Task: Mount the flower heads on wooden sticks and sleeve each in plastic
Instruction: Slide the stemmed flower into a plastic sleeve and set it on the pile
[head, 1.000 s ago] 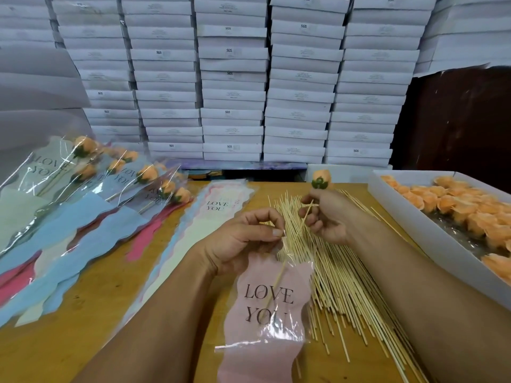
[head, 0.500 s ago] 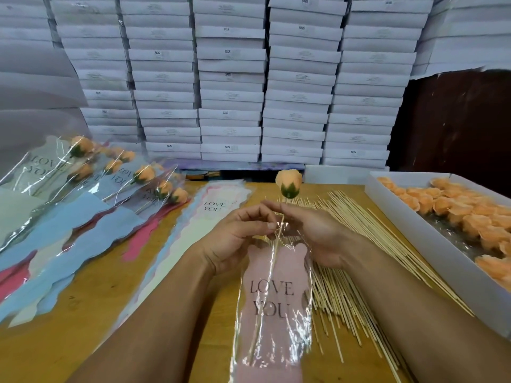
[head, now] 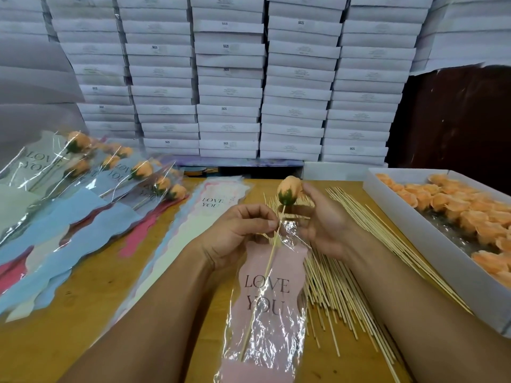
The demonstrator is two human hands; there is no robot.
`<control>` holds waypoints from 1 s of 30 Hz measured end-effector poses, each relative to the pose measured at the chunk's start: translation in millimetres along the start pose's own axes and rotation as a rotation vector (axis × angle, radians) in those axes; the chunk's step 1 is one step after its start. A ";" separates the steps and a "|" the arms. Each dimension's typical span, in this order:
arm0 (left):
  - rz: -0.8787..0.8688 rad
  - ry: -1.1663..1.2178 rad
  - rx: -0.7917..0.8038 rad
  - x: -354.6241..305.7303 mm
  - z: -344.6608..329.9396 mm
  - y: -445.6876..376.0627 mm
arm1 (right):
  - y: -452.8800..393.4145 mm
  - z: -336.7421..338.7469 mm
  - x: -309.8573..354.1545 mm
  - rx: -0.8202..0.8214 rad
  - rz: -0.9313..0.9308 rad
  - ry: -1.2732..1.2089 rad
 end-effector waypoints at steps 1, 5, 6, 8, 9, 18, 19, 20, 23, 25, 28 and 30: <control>0.005 -0.019 0.010 0.4 -0.9 0.2 | -0.1 1.4 3.3 -0.005 0.037 -0.037; 0.004 -0.048 0.009 -0.3 -2.3 0.9 | 3.5 -0.2 8.2 0.052 0.083 -0.037; 0.001 -0.044 0.008 -0.7 -1.8 0.9 | 4.4 -0.8 7.4 0.062 0.075 -0.026; 0.000 -0.023 0.019 -0.9 -1.4 0.9 | 5.6 -2.0 5.1 0.086 0.053 0.003; 0.002 -0.015 0.021 -1.1 -1.5 0.9 | 5.8 -2.5 4.2 0.096 0.043 0.024; -0.036 0.010 -0.113 -0.3 4.4 -1.3 | 5.9 0.1 2.2 0.083 0.007 0.163; -0.043 0.029 -0.128 -0.4 5.6 -1.9 | 5.8 -0.1 2.0 0.085 0.010 0.182; -0.050 0.044 -0.142 -0.7 6.5 -2.1 | 6.1 -0.3 2.0 0.086 0.016 0.201; -0.055 0.040 -0.188 -2.3 7.8 -1.3 | 6.3 -1.0 2.1 0.091 0.037 0.235; -0.054 0.006 -0.217 -3.1 8.5 -0.9 | 6.9 -1.2 2.3 0.090 0.045 0.252; -0.048 -0.026 -0.249 -3.5 9.9 -0.9 | 6.7 -1.8 2.5 0.090 0.047 0.301; -0.039 -0.022 -0.247 -3.0 9.5 -1.3 | 7.0 -3.5 2.6 0.095 0.047 0.332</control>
Point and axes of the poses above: each hand's wrist, its own y-axis away from the middle knuckle, its own z-axis out of the back of the hand, x = y × z, the point moved 6 cm from there along -y, towards the middle knuckle, and after that the axes turned 1 degree about x, right-handed, at the moved point
